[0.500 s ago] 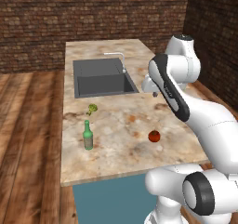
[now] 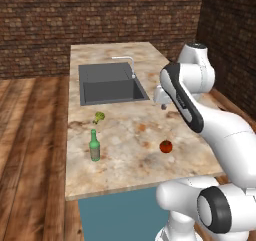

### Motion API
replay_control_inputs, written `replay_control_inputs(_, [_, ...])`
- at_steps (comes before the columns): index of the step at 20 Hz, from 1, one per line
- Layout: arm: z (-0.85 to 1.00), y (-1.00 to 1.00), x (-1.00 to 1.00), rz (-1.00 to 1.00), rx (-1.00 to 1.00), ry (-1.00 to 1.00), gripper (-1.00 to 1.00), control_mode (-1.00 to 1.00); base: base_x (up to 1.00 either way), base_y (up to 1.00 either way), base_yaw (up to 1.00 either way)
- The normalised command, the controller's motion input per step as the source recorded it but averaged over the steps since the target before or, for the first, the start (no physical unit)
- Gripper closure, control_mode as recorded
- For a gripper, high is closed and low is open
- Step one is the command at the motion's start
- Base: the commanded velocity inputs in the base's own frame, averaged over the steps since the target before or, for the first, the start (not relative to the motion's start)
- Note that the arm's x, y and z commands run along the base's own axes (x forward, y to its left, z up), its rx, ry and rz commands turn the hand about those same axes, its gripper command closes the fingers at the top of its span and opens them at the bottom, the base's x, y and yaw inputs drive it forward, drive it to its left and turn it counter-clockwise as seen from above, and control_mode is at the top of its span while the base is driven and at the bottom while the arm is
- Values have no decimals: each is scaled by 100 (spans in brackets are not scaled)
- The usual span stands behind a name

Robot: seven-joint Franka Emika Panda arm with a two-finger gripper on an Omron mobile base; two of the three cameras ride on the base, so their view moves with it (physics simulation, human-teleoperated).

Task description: Place the beer on the top shelf of the fridge to keep it out of children's reach, and place the broccoli and tomato on lower shelves for easy access.

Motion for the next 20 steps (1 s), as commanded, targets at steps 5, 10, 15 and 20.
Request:
replay_control_inputs(5, [-60, -1, -3, -1, 0, 3, -100, -100, 0, 0, 0])
replay_control_inputs(10, [-52, -13, 0, -4, 0, 7, -100, -100, 0, 0, 0])
replay_control_inputs(15, [-48, -24, 0, -5, 0, 10, -100, -100, 0, 0, 0])
replay_control_inputs(20, [-51, -18, 0, -6, 0, 10, -100, -100, 0, 0, 0])
